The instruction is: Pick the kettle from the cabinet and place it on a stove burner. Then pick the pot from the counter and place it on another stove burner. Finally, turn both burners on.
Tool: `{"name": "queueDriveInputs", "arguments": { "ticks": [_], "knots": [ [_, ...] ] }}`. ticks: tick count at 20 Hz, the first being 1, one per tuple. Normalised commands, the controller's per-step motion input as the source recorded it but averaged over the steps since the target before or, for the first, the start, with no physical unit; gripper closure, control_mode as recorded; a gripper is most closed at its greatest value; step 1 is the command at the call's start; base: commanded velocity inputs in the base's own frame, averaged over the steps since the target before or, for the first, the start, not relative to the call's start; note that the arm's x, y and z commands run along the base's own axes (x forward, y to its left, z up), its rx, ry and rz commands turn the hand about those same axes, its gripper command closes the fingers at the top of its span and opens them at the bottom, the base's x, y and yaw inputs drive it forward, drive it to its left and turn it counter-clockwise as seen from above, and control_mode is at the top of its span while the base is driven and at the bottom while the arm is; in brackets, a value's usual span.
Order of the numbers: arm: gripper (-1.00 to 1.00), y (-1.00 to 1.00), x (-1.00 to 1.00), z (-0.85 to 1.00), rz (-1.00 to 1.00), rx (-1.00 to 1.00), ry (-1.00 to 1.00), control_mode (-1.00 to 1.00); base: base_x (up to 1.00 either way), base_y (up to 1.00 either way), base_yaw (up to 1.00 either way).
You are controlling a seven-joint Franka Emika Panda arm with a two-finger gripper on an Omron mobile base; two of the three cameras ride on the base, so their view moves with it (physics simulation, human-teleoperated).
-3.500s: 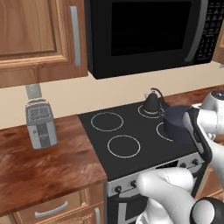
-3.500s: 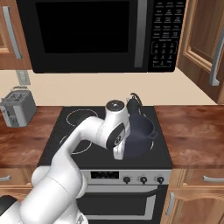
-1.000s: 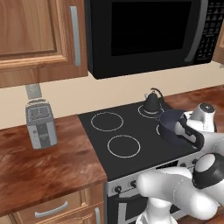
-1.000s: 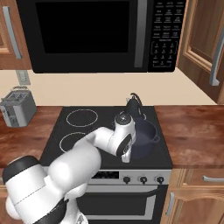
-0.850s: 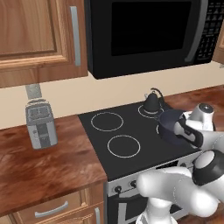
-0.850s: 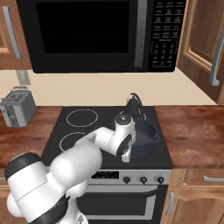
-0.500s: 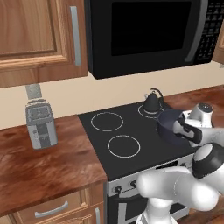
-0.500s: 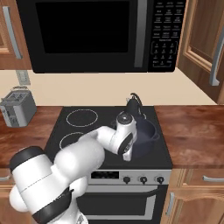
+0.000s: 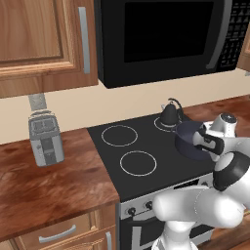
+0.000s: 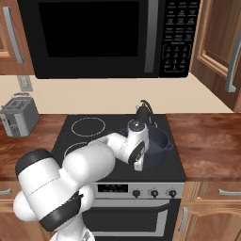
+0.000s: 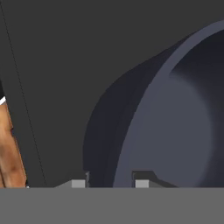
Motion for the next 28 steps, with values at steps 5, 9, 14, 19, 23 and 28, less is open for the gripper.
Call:
{"name": "queueDriveInputs", "arguments": {
  "ticks": [5, 9, 14, 19, 23, 28],
  "knots": [
    [-1.00, 0.00, 0.01, 0.00, 0.00, 0.00, -0.04, -1.00, 0.00, 0.00, 0.00],
    [-1.00, 0.00, 0.00, 0.00, 0.00, 0.01, -0.03, -1.00, 0.00, 0.00, 0.00],
    [-1.00, 0.00, 0.00, 0.03, 0.00, 0.00, -0.02, -1.00, 0.00, 0.00, 0.00],
    [-1.00, 0.00, -0.05, 0.19, 0.00, 0.00, -0.02, -1.00, 0.00, 0.00, 0.00],
    [-1.00, 0.00, -0.15, 0.31, 0.00, 0.00, 0.00, -1.00, 0.00, 0.00, 0.00],
    [-1.00, 0.00, -0.18, 0.27, -0.01, -0.01, 0.00, -1.00, 0.00, 0.00, 0.00]
  ]
}}
